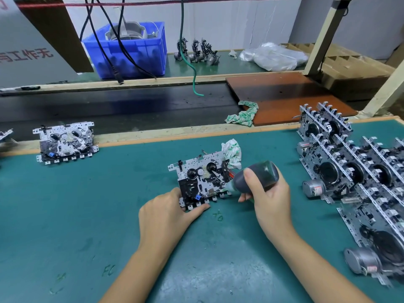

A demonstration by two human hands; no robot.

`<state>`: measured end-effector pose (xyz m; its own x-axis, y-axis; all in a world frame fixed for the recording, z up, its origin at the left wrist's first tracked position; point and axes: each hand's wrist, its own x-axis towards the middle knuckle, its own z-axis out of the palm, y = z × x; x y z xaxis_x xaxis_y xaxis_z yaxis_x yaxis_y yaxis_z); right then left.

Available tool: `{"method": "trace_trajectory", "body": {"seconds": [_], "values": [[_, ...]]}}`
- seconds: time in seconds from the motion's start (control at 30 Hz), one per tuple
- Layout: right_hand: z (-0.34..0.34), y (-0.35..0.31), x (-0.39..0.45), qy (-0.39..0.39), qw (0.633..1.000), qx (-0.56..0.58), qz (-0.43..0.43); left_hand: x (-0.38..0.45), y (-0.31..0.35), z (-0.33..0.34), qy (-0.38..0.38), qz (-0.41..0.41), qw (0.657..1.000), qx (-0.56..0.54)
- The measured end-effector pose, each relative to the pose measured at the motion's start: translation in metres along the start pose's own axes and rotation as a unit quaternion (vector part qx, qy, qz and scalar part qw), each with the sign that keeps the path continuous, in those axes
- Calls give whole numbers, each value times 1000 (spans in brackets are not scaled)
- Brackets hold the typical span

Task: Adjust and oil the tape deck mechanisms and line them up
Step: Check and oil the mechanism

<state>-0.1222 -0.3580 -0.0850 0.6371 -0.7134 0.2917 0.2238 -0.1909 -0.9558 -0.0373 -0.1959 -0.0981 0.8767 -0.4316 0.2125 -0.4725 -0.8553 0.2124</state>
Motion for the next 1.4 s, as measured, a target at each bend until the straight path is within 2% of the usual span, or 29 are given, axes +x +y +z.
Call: {"method": "trace_trajectory", "body": {"seconds": [0.4,0.67,0.97,1.1,1.3,1.4], "values": [[-2,-1,2,10,1000,10,5,0,-2,2,14,4,999,-32],[-19,-6,22,73,993,86,26,1,-5,-4,44,-30,991,-122],[-31,9,33,64,997,-37,22,1,-8,-9,21,-57,985,-162],[-30,14,33,52,997,-45,35,1,-7,-12,28,-60,977,-201],[-28,21,30,23,988,-148,46,2,-9,-16,16,-55,973,-224],[-25,13,28,53,989,-135,32,4,-11,-18,14,-54,974,-221]]}}
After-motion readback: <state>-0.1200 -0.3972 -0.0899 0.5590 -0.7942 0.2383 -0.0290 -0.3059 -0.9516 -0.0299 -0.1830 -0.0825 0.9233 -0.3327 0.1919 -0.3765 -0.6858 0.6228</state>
